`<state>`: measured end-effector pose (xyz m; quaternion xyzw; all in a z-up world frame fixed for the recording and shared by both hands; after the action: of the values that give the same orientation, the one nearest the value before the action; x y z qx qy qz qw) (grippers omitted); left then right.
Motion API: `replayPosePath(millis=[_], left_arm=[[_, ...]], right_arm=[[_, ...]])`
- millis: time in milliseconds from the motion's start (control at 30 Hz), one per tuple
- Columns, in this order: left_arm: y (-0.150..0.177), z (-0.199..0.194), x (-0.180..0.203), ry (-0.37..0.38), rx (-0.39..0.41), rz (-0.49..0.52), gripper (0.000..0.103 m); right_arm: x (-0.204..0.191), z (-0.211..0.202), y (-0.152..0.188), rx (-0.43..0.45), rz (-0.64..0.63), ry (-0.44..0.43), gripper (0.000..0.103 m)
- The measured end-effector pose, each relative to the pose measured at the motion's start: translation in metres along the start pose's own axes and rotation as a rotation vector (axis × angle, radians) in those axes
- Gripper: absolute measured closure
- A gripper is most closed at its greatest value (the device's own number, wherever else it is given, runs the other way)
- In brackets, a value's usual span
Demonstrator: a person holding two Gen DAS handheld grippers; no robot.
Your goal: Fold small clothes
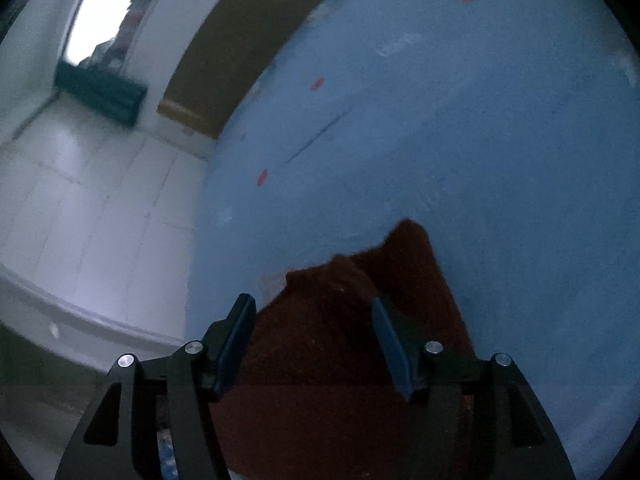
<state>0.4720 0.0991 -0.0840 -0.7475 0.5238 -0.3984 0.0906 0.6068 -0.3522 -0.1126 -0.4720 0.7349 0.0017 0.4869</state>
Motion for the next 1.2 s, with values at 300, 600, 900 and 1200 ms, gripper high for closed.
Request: replayPosePath(millis=[300,600,900,1200], left_arm=[[0.047,0.057,0.035,-0.144,0.01,0.269,0.046],[0.063,0.05,0.012,-0.227,-0.003,0.378,0.043],[0.077,0.012,0.025,-0.27,0.063,0.441,0.041],[0.097,-0.033,0.037,-0.261,0.118,0.45,0.035]], right_arm=[[-0.029,0.05,0.04,-0.079,-0.366,0.125,0.04],[-0.006,0.055,0.05,-0.094,-0.453,0.221,0.047],[-0.005,0.01,0.051,-0.048,-0.463,0.261,0.045],[-0.013,-0.047,0.065,-0.005,-0.439,0.24,0.044]])
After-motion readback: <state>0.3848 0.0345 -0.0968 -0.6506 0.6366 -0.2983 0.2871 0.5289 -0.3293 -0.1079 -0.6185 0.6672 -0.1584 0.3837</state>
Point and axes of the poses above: each gripper's, at about its wrist camera, not at the fingertips, and z roughly the way its jaws point, x to its right, y to its underside, the point moved 8 cm from there along z, roughly the way its jaws point, and after that the axes turned 9 degrees about x, right-handed, at the moved point
